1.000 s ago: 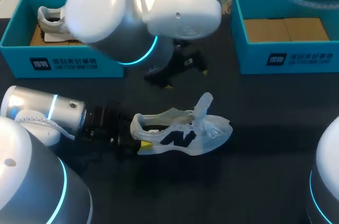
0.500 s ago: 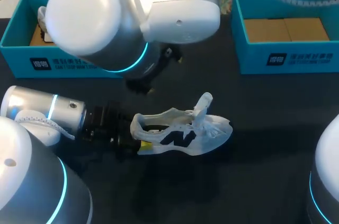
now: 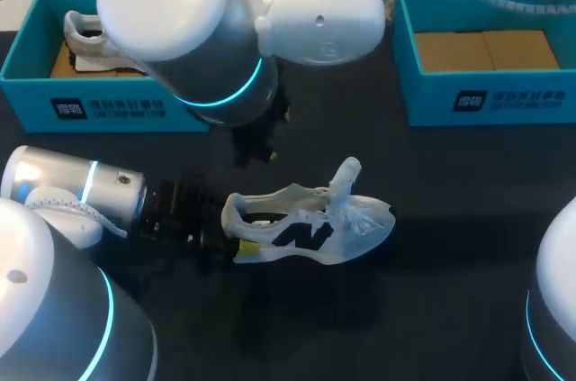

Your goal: Take the shoe out of the shoebox, open the shoe tongue, remove and reinsert the insole, then place the shoe into the shoebox

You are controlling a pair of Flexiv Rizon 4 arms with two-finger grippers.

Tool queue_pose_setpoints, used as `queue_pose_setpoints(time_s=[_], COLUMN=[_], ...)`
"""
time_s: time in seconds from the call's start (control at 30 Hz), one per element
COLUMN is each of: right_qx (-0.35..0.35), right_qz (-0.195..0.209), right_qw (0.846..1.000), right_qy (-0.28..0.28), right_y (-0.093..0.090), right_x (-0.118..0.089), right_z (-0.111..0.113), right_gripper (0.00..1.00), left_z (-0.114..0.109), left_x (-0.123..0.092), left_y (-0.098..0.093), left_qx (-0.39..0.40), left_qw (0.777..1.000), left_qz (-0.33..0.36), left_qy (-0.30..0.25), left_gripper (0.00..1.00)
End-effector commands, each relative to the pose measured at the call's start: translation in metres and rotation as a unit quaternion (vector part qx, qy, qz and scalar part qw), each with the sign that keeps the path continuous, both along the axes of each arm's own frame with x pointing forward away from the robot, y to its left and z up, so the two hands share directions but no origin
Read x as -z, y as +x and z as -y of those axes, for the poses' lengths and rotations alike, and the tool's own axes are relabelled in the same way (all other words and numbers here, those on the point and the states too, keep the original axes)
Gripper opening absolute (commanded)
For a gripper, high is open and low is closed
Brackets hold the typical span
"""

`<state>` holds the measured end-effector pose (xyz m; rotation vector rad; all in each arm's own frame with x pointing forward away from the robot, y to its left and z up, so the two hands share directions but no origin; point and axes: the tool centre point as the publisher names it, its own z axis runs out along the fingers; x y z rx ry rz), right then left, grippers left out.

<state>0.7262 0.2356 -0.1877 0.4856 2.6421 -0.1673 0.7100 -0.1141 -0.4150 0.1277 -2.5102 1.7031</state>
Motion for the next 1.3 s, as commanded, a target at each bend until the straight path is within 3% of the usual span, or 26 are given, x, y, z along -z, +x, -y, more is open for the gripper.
queue_pose_setpoints(time_s=[0.03, 0.13, 0.8, 1.0, 1.3], right_qx=[-0.133, -0.157, -0.157, -0.176, -0.188], right_qz=[-0.083, -0.077, -0.077, -0.138, -0.163], right_qw=[0.986, 0.983, 0.983, 0.972, 0.967], right_qy=[-0.050, -0.056, -0.056, -0.074, -0.056], right_y=[0.003, 0.003, 0.003, -0.005, -0.005], right_x=[0.018, 0.027, 0.027, 0.051, 0.081], right_z=[-0.001, 0.000, 0.000, 0.006, 0.011], right_gripper=[0.00, 0.00, 0.00, 0.00, 0.00], left_z=[0.000, 0.000, 0.000, 0.000, 0.000], left_x=[0.002, 0.002, 0.002, 0.002, 0.002], left_y=[-0.001, -0.001, -0.001, -0.001, -0.001], left_qx=[0.000, 0.000, 0.000, 0.000, 0.000], left_qw=[1.000, 1.000, 1.000, 1.000, 1.000], left_qz=[0.000, 0.000, 0.000, 0.000, 0.000], left_qy=[0.001, 0.001, 0.001, 0.001, 0.001], left_gripper=[0.00, 0.00, 0.00, 0.00, 0.00])
